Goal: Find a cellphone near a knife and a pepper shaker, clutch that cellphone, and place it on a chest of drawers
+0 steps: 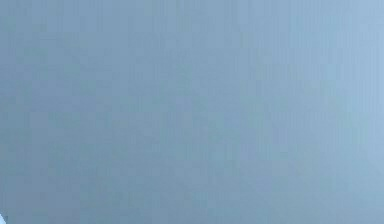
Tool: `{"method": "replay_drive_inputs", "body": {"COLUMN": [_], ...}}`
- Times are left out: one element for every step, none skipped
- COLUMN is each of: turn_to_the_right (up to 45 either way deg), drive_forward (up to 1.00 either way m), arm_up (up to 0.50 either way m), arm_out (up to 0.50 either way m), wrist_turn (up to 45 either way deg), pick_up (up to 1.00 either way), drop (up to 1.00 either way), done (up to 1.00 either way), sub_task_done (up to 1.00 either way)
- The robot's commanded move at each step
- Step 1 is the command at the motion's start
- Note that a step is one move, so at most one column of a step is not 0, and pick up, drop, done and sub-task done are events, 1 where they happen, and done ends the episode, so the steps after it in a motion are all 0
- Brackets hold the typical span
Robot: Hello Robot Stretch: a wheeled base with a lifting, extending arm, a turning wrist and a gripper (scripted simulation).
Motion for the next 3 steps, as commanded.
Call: {"method": "replay_drive_inputs", "body": {"turn_to_the_right": [0.0, 0.0, 0.0], "drive_forward": [0.00, 0.00, 0.00], "arm_up": [0.00, 0.00, 0.00], "arm_out": [0.00, 0.00, 0.00], "wrist_turn": [45.0, 45.0, 39.0], "pick_up": [0.00, 0.00, 0.00], "drop": [0.00, 0.00, 0.00], "done": [0.00, 0.00, 0.00], "sub_task_done": [0.00, 0.00, 0.00]}}
